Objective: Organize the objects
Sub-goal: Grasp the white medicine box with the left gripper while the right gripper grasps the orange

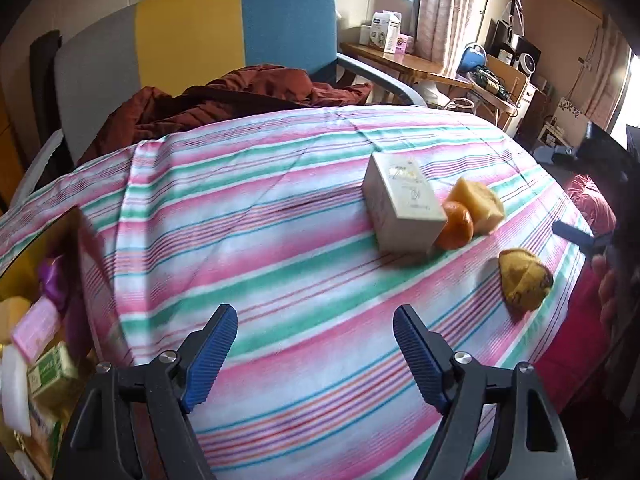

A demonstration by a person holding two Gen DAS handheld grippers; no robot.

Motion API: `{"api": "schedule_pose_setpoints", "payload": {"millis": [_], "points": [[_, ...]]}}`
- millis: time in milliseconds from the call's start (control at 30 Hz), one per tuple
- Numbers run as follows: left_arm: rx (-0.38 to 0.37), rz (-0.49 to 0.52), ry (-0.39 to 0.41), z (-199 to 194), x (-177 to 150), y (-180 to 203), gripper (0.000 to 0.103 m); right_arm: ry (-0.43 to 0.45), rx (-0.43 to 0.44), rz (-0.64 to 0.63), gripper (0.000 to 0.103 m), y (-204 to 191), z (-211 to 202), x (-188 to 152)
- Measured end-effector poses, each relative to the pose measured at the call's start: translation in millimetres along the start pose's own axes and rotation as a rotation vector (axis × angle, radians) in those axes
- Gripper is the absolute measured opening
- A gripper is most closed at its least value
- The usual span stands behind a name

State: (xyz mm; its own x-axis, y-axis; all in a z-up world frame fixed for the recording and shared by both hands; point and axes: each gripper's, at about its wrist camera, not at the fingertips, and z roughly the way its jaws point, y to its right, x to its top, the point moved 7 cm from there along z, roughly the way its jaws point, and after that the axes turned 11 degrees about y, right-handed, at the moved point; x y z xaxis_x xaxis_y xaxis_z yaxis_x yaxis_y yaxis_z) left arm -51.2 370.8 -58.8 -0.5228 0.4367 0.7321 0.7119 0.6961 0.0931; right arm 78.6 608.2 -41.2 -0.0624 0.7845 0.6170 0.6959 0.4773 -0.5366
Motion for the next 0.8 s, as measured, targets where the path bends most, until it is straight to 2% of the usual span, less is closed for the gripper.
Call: {"api": "schedule_pose_setpoints", "payload": {"millis": [267,467,800], "points": [[-0.068,0.029,0.01,36.5,38.6,34.9,0.084,-0.021,0.055,0.054,0.103,1.0,1.4,0.4],[-0.105,0.06,-0.02,68.5,56.2,57.3,0.084,-0.039,0.086,0.058,0.103,-2.2,4.0,-1.3],[-0.075,0.068,-0.109,127.3,65.5,75.2,0.088,-0.066,0.101,0.047,0.103,-5.3,8.8,-4.0]]}}
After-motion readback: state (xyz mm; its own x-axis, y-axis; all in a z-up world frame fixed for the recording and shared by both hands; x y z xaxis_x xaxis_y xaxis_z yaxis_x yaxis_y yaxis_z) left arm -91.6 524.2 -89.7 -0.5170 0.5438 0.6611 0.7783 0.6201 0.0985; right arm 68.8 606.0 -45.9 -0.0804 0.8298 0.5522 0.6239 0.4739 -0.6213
